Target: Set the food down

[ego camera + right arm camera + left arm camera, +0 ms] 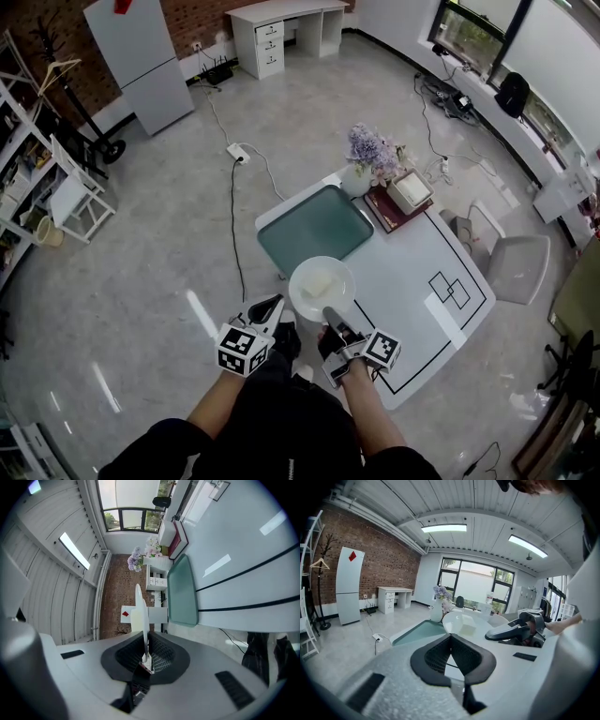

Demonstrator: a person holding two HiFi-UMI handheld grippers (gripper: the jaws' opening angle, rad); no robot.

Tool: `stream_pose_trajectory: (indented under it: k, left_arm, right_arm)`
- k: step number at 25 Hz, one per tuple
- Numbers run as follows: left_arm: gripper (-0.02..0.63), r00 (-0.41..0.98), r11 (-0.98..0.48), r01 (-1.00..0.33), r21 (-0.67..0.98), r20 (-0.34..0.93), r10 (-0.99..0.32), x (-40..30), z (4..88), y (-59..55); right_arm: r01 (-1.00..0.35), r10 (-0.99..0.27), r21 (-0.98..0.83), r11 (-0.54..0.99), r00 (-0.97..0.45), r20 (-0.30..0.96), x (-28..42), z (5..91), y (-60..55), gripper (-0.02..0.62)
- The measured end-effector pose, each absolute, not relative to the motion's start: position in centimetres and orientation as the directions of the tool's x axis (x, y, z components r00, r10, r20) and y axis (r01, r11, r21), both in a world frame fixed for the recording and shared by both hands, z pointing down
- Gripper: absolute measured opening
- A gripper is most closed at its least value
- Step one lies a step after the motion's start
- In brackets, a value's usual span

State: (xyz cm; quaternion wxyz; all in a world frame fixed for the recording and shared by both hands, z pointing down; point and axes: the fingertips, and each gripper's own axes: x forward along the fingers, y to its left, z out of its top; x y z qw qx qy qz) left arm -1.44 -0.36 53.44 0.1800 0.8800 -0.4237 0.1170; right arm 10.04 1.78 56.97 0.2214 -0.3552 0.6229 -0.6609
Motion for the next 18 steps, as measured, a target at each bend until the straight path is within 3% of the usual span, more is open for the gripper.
stream_pose_trajectory:
  k: [18]
  left_arm:
    - [0.006,0.634,-0.583,-0.772,0.253,0.375,-0.676,-3.2,55.0,-14.1]
  right_arm:
    - [-0.203,-0.73,-0.968,-0.151,-0.638,0.247,8.8,57.8,-11.3,0.023]
